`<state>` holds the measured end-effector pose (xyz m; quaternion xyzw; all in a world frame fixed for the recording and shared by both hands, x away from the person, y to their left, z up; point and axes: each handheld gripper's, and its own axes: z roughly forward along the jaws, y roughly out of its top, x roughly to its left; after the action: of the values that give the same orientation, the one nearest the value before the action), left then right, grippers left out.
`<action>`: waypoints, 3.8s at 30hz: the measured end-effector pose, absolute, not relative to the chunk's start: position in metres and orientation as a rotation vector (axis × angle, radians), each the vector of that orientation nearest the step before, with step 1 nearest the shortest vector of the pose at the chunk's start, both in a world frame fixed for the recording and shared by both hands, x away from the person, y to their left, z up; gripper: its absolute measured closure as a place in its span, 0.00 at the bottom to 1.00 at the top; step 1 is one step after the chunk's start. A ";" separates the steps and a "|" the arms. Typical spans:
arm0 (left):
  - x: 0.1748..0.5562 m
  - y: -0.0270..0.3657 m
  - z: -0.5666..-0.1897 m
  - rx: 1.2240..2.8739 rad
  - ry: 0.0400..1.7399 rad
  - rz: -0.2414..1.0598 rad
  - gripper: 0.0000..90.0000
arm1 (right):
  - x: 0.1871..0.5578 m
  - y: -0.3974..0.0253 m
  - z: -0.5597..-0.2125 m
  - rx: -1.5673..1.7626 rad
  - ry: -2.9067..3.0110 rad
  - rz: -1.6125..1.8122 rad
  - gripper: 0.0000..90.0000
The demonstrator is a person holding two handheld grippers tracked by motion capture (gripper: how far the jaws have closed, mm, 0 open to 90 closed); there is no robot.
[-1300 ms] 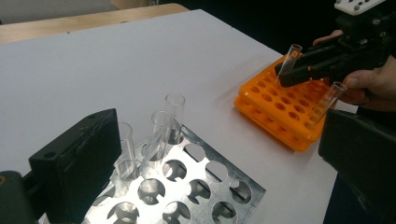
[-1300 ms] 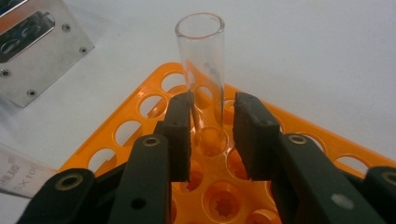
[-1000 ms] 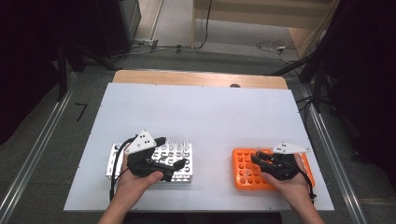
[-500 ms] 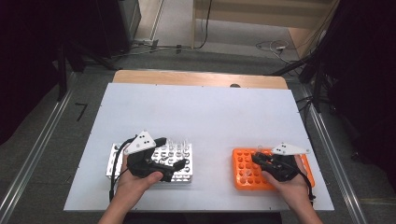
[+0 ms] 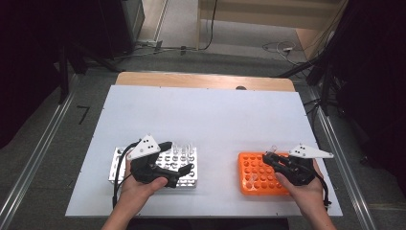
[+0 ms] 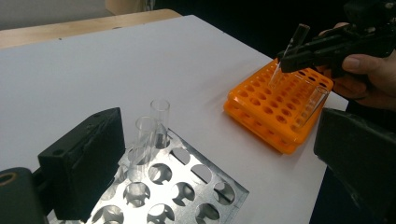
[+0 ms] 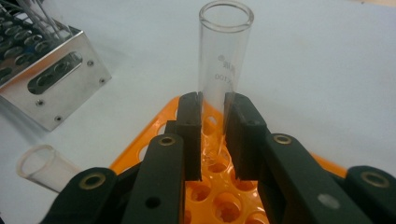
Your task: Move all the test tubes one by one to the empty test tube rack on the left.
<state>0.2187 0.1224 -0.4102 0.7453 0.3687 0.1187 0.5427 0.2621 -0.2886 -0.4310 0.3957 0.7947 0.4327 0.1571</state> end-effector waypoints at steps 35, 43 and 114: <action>0.205 0.081 -0.402 1.783 0.740 0.210 0.17 | 0.221 -0.218 -0.401 0.882 2.383 1.442 0.82; 0.200 0.069 -0.396 1.802 0.721 0.218 0.31 | 0.214 -0.204 -0.406 0.841 2.434 1.420 0.82; 0.200 0.053 -0.394 1.820 0.654 0.301 0.84 | 0.204 -0.175 -0.417 0.692 2.559 1.442 0.00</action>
<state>0.2003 0.0534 -0.3935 0.7716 0.2771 0.1276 0.5583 0.2038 -0.1750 -0.4174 0.2288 0.8463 0.4770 0.0621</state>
